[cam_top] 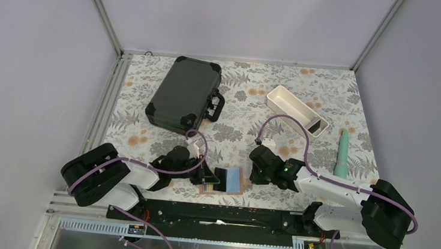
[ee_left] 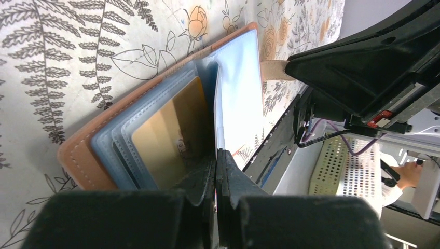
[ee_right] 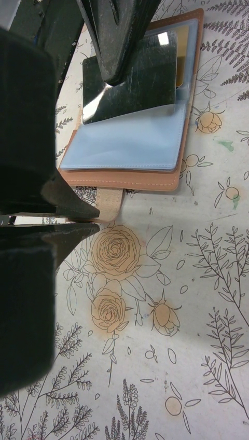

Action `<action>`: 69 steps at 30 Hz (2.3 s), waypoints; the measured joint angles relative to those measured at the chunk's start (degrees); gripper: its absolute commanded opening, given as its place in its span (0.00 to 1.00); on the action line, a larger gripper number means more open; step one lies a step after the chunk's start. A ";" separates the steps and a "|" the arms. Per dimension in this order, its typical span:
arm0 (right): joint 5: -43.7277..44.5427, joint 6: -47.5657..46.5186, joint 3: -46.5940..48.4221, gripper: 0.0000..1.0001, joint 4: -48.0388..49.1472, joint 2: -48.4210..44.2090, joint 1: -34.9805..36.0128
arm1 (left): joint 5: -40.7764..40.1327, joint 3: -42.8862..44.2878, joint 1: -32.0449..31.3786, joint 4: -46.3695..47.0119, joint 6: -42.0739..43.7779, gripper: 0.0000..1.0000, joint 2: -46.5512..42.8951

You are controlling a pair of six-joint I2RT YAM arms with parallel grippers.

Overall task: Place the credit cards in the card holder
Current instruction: Insert the credit card into the card holder.

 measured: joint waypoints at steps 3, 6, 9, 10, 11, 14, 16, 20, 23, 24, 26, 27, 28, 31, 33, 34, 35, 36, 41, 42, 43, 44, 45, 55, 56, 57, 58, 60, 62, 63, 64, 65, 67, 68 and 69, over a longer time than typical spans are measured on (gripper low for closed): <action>0.00 0.00 0.00 0.00 0.00 0.00 0.00 | -0.26 0.55 0.00 -1.60 1.44 0.00 -0.48; 0.00 0.00 0.00 0.00 0.00 0.00 0.00 | -0.17 0.87 0.00 -1.77 2.05 0.00 -0.15; 0.00 0.00 0.00 0.00 -0.04 0.00 0.00 | -0.11 0.98 0.00 -1.14 2.01 0.00 0.44; 0.00 0.00 0.00 0.00 -0.07 0.00 0.00 | -0.11 0.98 -0.02 -0.87 1.81 0.00 0.59; 0.00 0.00 0.00 0.00 -0.09 0.00 0.00 | -0.11 0.96 -0.02 -0.63 1.57 0.00 0.66; 0.00 0.00 0.00 0.00 -0.20 0.00 0.00 | -0.26 0.33 -0.04 0.61 0.33 0.00 0.76; 0.00 0.00 0.00 0.00 -0.20 0.00 0.00 | -0.50 -0.52 -0.09 1.86 -1.03 0.00 0.87; -0.02 0.00 0.00 0.00 -0.22 0.00 0.00 | -1.42 -1.16 -1.03 3.39 -3.23 0.00 1.29; -0.02 0.00 0.00 0.00 -0.28 0.00 0.00 | -1.92 -1.07 -1.92 4.17 -4.61 0.01 2.25; -0.02 0.00 0.00 0.00 -0.31 0.00 0.00 | -2.05 -1.01 -2.10 4.28 -4.85 0.03 2.40; -0.02 0.00 0.00 0.00 -0.39 0.00 0.00 | -2.29 -0.57 -2.38 3.50 -5.09 0.08 2.40; -0.02 0.00 0.00 0.00 -0.42 0.00 0.00 | -2.43 -0.02 -2.47 2.34 -5.11 0.11 2.29; -0.02 0.00 0.00 0.00 -0.42 0.00 0.00 | -2.58 0.48 -2.51 0.94 -5.07 0.15 1.92; -0.02 0.00 0.00 0.00 -0.42 0.00 0.00 | -3.65 2.29 -2.78 -5.57 -3.87 0.28 -0.87; -0.04 0.00 0.00 0.00 -0.44 0.00 0.00 | -4.46 3.72 -2.91 -10.49 -2.64 0.37 -3.17; -0.04 0.00 0.00 0.00 -0.44 0.00 0.00 | -4.87 4.63 -2.97 -12.94 -1.95 0.40 -4.24; -0.04 0.00 0.00 0.00 -0.44 0.00 0.00 | -5.27 5.49 -3.02 -15.08 -1.31 0.43 -4.96; -0.04 0.00 0.00 0.00 -0.44 0.00 0.00 | -5.46 6.51 -3.02 -17.05 -1.03 0.45 -5.40; -0.04 0.00 0.00 0.00 -0.44 0.00 0.00 | -5.88 10.49 -3.10 -23.78 0.87 0.54 -5.64; -0.04 0.00 0.00 0.00 -0.44 0.00 0.00 | -6.05 11.37 -3.13 -25.33 1.29 0.55 -5.75; -0.04 0.00 0.00 0.00 -0.44 0.00 0.00 | -6.36 12.17 -3.13 -27.04 1.68 0.56 -5.95; -0.04 0.00 0.00 0.00 -0.44 0.00 0.00 | -6.75 13.09 -3.13 -28.89 2.12 0.57 -6.19; -0.04 0.00 0.00 0.00 -0.44 0.00 0.00 | -7.15 13.70 -3.15 -30.27 2.58 0.58 -6.32; -0.04 0.00 0.00 0.00 -0.48 0.00 0.00 | -10.62 18.58 -4.57 -40.79 4.46 0.61 -6.99; -0.04 0.00 0.00 0.00 -0.48 0.00 0.00 | -10.95 18.91 -4.85 -41.20 4.52 0.61 -6.86; -0.04 0.00 0.00 0.00 -0.48 0.00 0.00 | -11.21 19.26 -5.09 -41.64 4.59 0.61 -6.62; -0.04 0.00 0.00 0.00 -0.48 0.00 0.00 | -11.50 19.74 -5.38 -42.14 4.61 0.61 -6.25; -0.04 -0.02 0.00 0.00 -0.48 0.00 0.00 | -12.20 21.11 -6.27 -43.63 4.63 0.61 -5.38; -0.04 -0.02 0.00 0.00 -0.48 0.00 0.00 | -13.09 22.51 -7.37 -45.33 4.74 0.61 -4.59; -0.04 -0.02 0.00 0.00 -0.48 0.00 0.00 | -13.51 23.12 -7.82 -46.18 4.81 0.61 -4.26; -0.04 -0.02 0.00 0.00 -0.48 0.00 0.00 | -14.05 23.98 -8.48 -47.36 4.83 0.61 -3.89; -0.04 -0.02 0.00 0.00 -0.46 0.00 0.00 | -14.51 24.63 -9.07 -48.37 4.83 0.61 -3.54; -0.04 -0.02 0.00 0.00 -0.46 0.00 0.00 | -14.99 25.59 -9.94 -49.81 4.79 0.61 -2.97; -0.04 -0.02 0.00 0.00 -0.46 0.00 0.00 | -15.15 26.10 -10.34 -50.51 4.76 0.61 -2.67; -0.04 -0.02 0.00 0.00 -0.46 0.00 0.00 | -15.30 26.60 -10.67 -51.15 4.72 0.61 -2.29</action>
